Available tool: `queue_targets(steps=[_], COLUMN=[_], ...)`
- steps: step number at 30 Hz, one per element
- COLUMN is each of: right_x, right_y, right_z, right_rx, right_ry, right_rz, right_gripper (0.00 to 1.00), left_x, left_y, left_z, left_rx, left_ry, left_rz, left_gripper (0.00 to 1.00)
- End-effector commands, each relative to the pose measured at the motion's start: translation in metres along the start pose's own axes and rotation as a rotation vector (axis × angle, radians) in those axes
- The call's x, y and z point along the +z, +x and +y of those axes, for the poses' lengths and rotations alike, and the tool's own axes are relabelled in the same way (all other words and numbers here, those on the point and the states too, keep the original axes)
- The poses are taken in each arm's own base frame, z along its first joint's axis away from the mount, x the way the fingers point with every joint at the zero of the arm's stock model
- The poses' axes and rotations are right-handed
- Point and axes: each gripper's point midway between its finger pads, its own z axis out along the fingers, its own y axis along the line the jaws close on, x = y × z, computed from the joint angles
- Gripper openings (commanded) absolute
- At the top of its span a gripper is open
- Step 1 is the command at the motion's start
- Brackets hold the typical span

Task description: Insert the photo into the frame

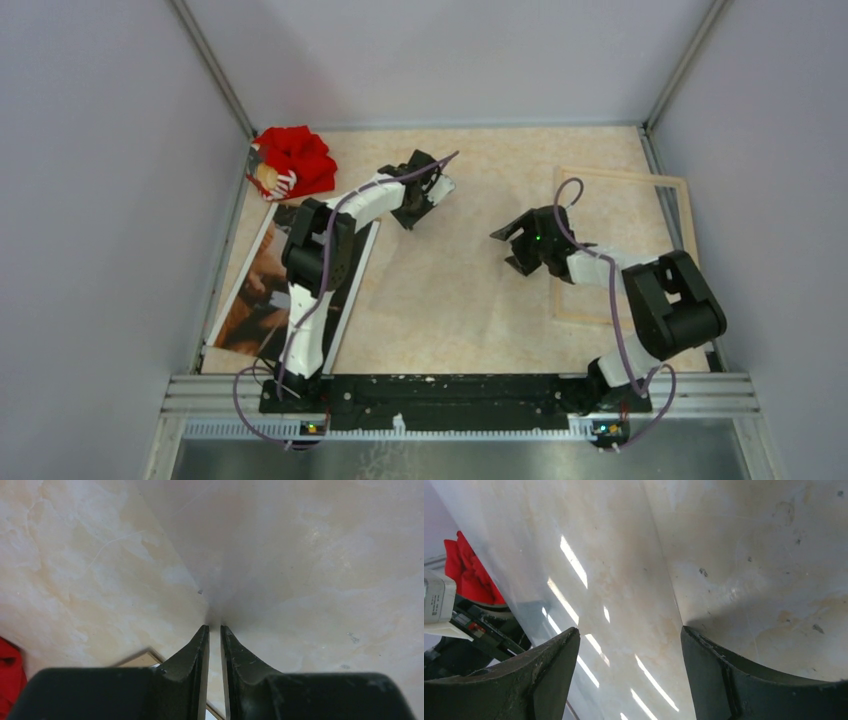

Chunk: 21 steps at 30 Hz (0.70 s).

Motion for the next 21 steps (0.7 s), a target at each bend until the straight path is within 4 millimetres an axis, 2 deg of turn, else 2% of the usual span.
queue_targets(steps=[1, 8, 14, 21], right_x=[-0.011, -0.023, -0.041, -0.055], right_y=[0.012, 0.001, -0.014, -0.019], right_z=[-0.018, -0.016, 0.0, 0.014], right_rx=[0.034, 0.05, 0.042, 0.027], right_ry=[0.044, 0.013, -0.037, -0.074], right_rz=[0.055, 0.029, -0.017, -0.026], right_gripper=[0.75, 0.75, 0.75, 0.75], left_x=[0.062, 0.062, 0.062, 0.064], left_y=[0.062, 0.052, 0.043, 0.034], left_z=[-0.108, -0.124, -0.141, -0.153], left_rx=[-0.003, 0.028, 0.057, 0.072], left_ry=[0.377, 0.406, 0.441, 0.475], left_rz=[0.188, 0.182, 0.181, 0.173], left_gripper=[0.23, 0.22, 0.21, 0.2])
